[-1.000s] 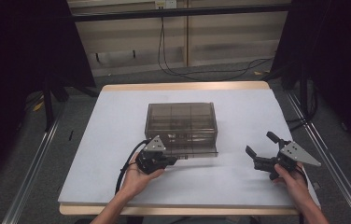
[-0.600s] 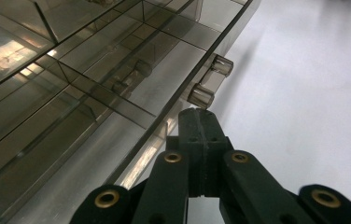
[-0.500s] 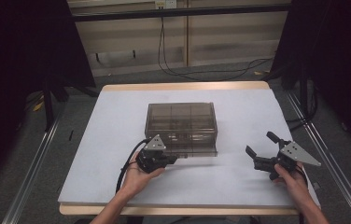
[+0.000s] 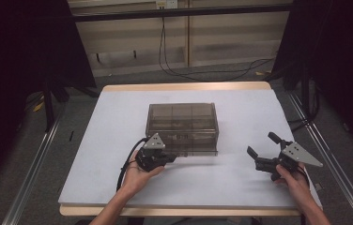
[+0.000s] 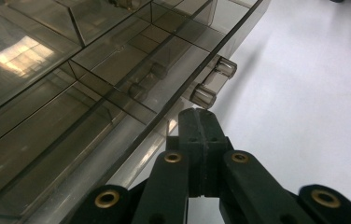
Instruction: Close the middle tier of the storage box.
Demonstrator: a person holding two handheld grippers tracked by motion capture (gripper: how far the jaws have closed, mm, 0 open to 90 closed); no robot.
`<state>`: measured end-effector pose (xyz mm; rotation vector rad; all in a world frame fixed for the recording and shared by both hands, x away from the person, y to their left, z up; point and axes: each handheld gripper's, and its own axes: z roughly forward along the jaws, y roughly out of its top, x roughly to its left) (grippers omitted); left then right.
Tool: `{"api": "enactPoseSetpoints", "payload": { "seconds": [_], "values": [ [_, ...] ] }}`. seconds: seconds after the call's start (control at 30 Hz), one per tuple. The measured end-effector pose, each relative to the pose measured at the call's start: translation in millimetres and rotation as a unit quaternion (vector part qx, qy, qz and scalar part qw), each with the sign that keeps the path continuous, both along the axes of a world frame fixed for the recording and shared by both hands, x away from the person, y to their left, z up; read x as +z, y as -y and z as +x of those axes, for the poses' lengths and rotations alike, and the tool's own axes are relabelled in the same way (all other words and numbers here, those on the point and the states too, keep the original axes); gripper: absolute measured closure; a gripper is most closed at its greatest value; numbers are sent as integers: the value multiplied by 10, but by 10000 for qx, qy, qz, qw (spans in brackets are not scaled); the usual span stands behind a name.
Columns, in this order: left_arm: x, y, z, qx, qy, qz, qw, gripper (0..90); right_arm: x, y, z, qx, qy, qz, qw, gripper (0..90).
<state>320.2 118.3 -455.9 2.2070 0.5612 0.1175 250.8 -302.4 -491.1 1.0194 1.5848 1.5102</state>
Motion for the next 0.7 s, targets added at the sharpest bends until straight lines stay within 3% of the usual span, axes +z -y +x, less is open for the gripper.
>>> {"api": "enactPoseSetpoints", "payload": {
  "seconds": [0.37,0.7],
  "values": [
    [9,20,45,61,17,-110,9999,900,0,0,0,-1,3,0,10000,8],
    [24,20,68,124,29,-61,9999,900,1,-2,-1,-10,5,18,10000,8]
  ]
}}
